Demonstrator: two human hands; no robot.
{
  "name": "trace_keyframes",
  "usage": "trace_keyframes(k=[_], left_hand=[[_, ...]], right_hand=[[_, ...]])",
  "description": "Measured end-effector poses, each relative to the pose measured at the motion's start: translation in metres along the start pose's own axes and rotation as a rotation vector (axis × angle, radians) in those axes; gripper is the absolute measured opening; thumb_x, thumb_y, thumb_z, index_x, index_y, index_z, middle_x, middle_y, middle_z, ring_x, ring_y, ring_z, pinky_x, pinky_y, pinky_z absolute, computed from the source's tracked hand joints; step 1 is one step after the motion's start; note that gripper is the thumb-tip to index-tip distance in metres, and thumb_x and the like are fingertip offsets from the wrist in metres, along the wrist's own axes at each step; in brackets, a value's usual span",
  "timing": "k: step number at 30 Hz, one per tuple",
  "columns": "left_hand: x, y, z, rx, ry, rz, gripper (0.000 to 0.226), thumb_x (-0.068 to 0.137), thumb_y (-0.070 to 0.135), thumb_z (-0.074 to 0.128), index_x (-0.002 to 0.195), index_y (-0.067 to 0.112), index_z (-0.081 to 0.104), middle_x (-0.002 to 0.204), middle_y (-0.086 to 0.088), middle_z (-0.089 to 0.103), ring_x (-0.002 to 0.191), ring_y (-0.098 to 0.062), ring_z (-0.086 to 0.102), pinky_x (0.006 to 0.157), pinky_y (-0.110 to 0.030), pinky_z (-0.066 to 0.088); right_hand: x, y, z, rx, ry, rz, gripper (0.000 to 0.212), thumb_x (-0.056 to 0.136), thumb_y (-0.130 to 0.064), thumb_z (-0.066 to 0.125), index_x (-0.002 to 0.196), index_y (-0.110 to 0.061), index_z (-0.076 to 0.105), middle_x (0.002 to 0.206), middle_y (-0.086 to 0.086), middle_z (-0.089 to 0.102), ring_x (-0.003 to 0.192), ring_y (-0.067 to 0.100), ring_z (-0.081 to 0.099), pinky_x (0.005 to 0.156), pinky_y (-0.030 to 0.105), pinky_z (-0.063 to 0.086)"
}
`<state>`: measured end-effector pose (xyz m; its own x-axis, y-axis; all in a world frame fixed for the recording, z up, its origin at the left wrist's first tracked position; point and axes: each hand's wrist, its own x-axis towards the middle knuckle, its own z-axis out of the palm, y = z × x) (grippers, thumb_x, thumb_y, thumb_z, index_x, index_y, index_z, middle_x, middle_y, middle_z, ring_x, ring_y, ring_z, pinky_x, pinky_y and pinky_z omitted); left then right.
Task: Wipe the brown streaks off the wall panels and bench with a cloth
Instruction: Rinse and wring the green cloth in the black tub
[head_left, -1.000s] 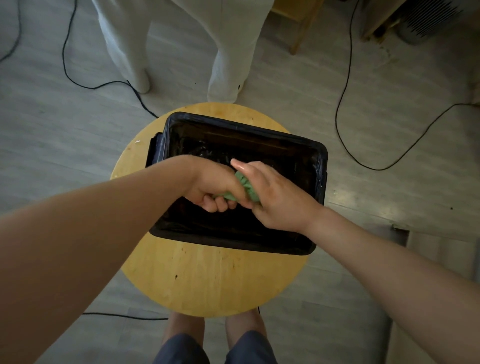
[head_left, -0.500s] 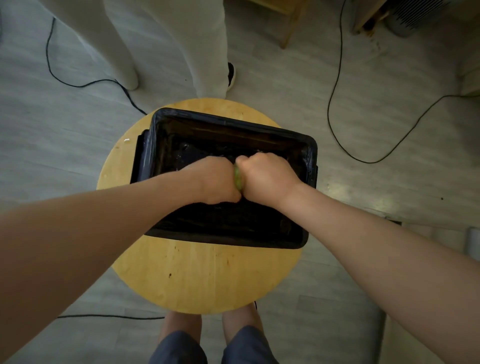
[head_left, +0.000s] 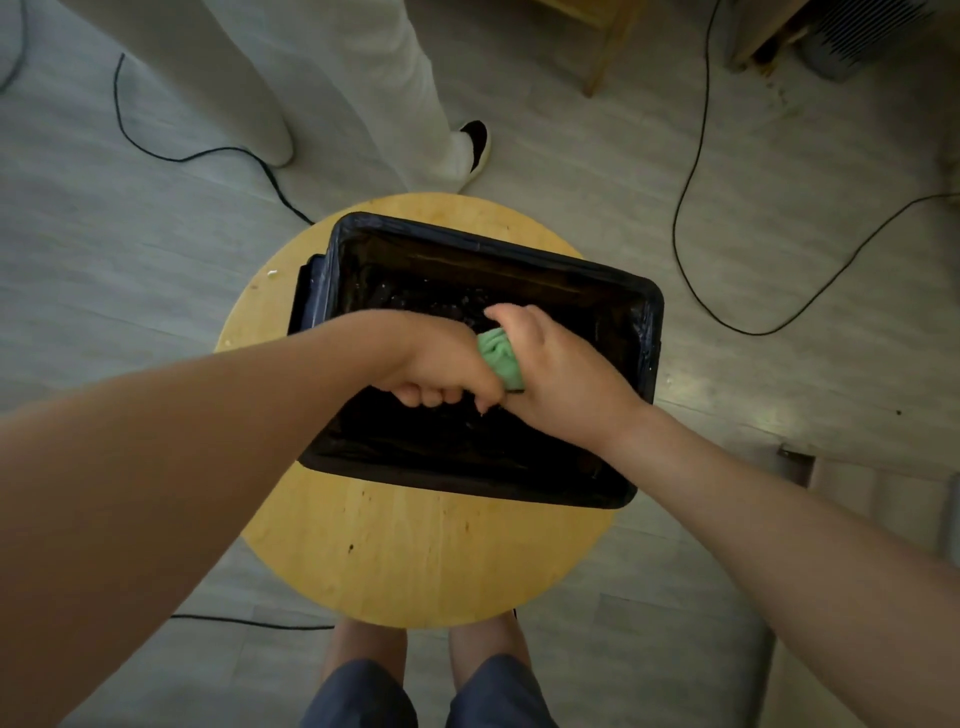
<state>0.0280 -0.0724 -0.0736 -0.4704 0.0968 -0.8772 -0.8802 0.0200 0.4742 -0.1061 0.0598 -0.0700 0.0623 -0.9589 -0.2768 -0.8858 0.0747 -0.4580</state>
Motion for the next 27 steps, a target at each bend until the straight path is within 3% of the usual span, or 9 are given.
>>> trace_keyframes(k=[3, 5, 9, 11, 15, 18, 20, 23, 27], left_hand=[[-0.006, 0.000, -0.012, -0.087, -0.281, -0.040, 0.019, 0.090, 0.015, 0.066, 0.082, 0.020, 0.049, 0.060, 0.005, 0.035, 0.049, -0.009, 0.021, 0.042, -0.021, 0.017], [-0.008, 0.001, -0.017, -0.107, -0.383, -0.071, 0.019, 0.092, 0.016, 0.066, 0.082, 0.020, 0.050, 0.061, 0.005, 0.034, 0.048, -0.007, 0.021, 0.040, -0.018, 0.018], [-0.007, 0.005, -0.012, -0.060, -0.425, -0.073, 0.023, 0.092, 0.027, 0.074, 0.094, 0.018, 0.053, 0.064, 0.005, 0.037, 0.053, -0.008, 0.022, 0.042, -0.018, 0.018], [-0.009, 0.007, -0.011, -0.035, -0.403, -0.034, 0.029, 0.089, 0.032, 0.079, 0.088, 0.018, 0.053, 0.065, 0.005, 0.039, 0.054, -0.009, 0.024, 0.044, -0.020, 0.019], [-0.012, 0.006, -0.008, 0.103, -0.155, 0.052, 0.040, 0.081, 0.042, 0.084, 0.076, 0.017, 0.053, 0.056, 0.004, 0.044, 0.048, -0.013, 0.032, 0.046, -0.027, 0.026], [-0.004, 0.006, 0.004, 0.452, 0.163, 0.099, 0.040, 0.086, 0.045, 0.075, 0.074, 0.011, 0.058, 0.062, -0.002, 0.058, 0.054, -0.021, 0.054, 0.056, -0.035, 0.050], [0.001, 0.005, 0.015, 0.708, 0.312, 0.101, 0.033, 0.095, 0.040, 0.061, 0.072, 0.016, 0.054, 0.071, -0.001, 0.060, 0.061, -0.018, 0.056, 0.063, -0.035, 0.050], [0.004, 0.003, 0.027, 0.715, 0.479, 0.074, 0.024, 0.094, 0.035, 0.058, 0.076, 0.020, 0.055, 0.076, 0.000, 0.058, 0.064, -0.019, 0.057, 0.057, -0.033, 0.048], [0.005, 0.002, 0.030, 0.727, 0.607, 0.070, 0.016, 0.092, 0.034, 0.062, 0.099, 0.020, 0.066, 0.085, 0.000, 0.062, 0.073, -0.023, 0.061, 0.058, -0.033, 0.047]], right_hand=[[-0.017, -0.005, -0.003, -0.060, 0.123, -0.145, 0.081, 0.089, -0.017, 0.079, 0.154, -0.003, 0.033, 0.126, 0.016, 0.056, 0.110, 0.027, 0.059, 0.087, 0.033, 0.053], [-0.021, -0.010, -0.004, -0.091, 0.129, -0.144, 0.083, 0.090, -0.016, 0.077, 0.157, -0.002, 0.030, 0.122, 0.016, 0.056, 0.108, 0.026, 0.058, 0.084, 0.033, 0.054], [-0.014, -0.011, -0.002, -0.173, 0.040, -0.048, 0.088, 0.091, -0.028, 0.076, 0.160, -0.004, 0.026, 0.113, 0.013, 0.058, 0.093, 0.025, 0.061, 0.065, 0.036, 0.057], [-0.007, -0.011, -0.002, -0.294, -0.010, 0.006, 0.072, 0.091, -0.029, 0.073, 0.150, -0.005, 0.040, 0.109, 0.012, 0.062, 0.082, 0.027, 0.065, 0.056, 0.041, 0.056], [0.007, -0.016, -0.013, -0.482, -0.024, 0.004, 0.025, 0.083, -0.018, 0.074, 0.099, -0.007, 0.059, 0.080, 0.010, 0.066, 0.057, 0.031, 0.065, 0.043, 0.030, 0.037], [0.017, -0.018, -0.020, -0.464, -0.120, 0.060, 0.020, 0.085, -0.014, 0.071, 0.100, -0.006, 0.060, 0.078, 0.009, 0.064, 0.064, 0.033, 0.064, 0.049, 0.033, 0.034], [0.025, -0.020, -0.023, -0.358, -0.266, 0.126, 0.017, 0.088, -0.013, 0.066, 0.103, -0.009, 0.062, 0.078, 0.002, 0.056, 0.069, 0.028, 0.059, 0.052, 0.035, 0.040], [0.032, -0.018, -0.024, -0.185, -0.416, 0.204, 0.004, 0.086, -0.013, 0.064, 0.086, -0.016, 0.066, 0.075, 0.003, 0.058, 0.070, 0.027, 0.062, 0.057, 0.039, 0.056], [0.035, -0.021, -0.028, -0.133, -0.470, 0.264, 0.013, 0.088, -0.012, 0.061, 0.076, -0.019, 0.062, 0.074, 0.006, 0.061, 0.065, 0.025, 0.061, 0.050, 0.032, 0.047]])
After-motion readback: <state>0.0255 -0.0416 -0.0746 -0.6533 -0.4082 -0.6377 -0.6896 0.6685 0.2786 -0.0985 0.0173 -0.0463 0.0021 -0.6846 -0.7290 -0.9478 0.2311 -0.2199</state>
